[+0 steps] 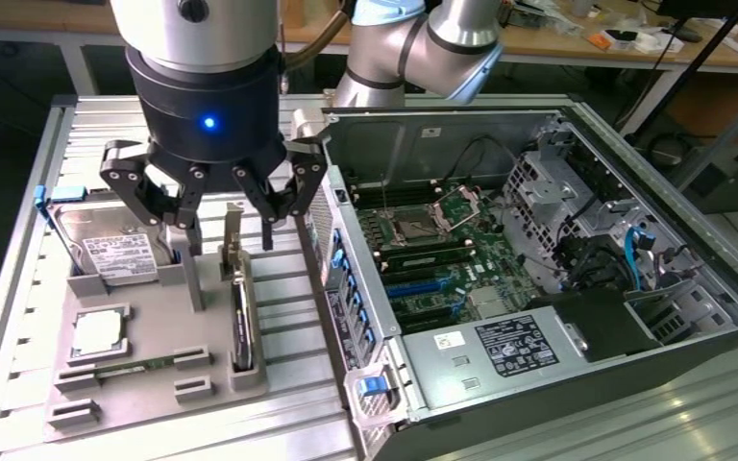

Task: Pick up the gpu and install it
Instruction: 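Pick up the gpu and move the gpu toward the slot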

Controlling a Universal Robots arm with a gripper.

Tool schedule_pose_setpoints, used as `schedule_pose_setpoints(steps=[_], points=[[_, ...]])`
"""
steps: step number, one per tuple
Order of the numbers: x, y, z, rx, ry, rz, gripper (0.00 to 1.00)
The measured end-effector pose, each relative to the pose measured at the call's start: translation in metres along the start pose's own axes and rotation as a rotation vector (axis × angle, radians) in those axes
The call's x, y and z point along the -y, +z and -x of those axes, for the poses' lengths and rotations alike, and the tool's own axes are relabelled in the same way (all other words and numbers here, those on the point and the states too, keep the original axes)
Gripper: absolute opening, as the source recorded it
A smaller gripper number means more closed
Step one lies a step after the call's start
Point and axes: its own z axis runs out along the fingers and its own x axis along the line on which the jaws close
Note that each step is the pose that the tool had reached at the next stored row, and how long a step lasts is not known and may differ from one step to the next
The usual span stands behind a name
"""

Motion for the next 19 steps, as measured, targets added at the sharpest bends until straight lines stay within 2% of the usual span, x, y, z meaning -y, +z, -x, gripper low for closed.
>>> schedule_pose_setpoints(steps=[19], points=[[0.0003,0.0080,-0.0002,-0.0005,-0.010,0.0002,0.60]])
